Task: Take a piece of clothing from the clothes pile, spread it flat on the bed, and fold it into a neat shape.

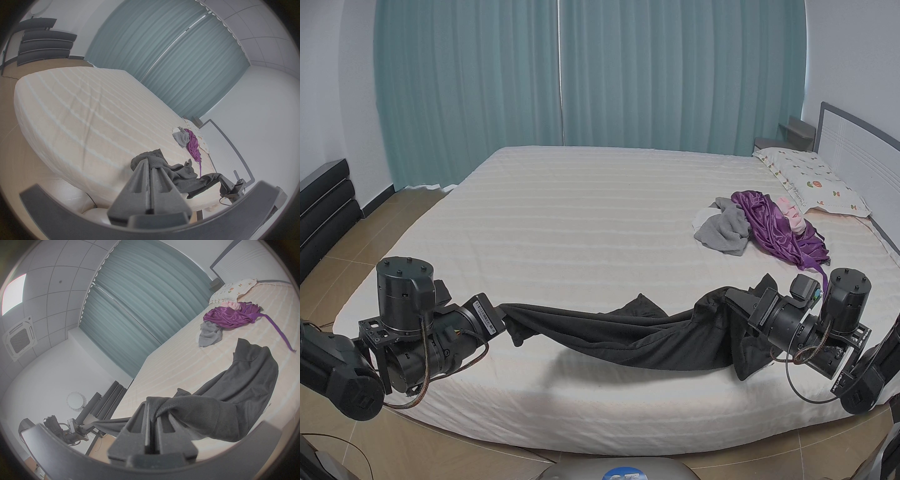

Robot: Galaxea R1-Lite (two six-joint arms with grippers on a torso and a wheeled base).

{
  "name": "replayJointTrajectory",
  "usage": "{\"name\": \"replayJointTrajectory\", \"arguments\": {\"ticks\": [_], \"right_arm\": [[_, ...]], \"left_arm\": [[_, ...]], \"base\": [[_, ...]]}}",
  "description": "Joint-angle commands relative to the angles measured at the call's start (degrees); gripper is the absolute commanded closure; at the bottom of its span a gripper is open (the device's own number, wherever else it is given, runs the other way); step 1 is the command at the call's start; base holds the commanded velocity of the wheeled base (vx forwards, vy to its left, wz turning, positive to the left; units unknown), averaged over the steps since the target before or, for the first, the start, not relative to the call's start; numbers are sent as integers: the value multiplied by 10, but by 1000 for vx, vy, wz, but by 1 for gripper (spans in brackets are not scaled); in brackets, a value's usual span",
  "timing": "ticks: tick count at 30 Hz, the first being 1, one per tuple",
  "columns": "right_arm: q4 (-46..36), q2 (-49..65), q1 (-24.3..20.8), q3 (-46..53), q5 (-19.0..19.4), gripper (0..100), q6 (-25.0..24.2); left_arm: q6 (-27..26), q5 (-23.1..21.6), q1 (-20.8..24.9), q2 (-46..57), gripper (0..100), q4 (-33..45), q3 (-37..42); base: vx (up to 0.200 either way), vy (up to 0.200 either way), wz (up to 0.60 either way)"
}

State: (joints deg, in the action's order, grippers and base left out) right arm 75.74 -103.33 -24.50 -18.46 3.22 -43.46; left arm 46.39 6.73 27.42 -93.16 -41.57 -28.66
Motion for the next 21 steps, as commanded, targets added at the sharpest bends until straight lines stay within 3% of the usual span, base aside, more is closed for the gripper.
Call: {"name": "replayJointTrajectory", "arguments": {"ticks": [1,8,21], "right_arm": [[0,-1,0,1,0,100,0],[-1,1,-2,5,0,100,0],[0,40,-2,42,-32,100,4]], "left_arm": [[0,0,0,-1,100,0,0],[-2,5,0,1,100,1,1],[-2,10,12,25,100,8,5]], "base": [[0,200,0],[0,200,0],[-15,0,0]]}}
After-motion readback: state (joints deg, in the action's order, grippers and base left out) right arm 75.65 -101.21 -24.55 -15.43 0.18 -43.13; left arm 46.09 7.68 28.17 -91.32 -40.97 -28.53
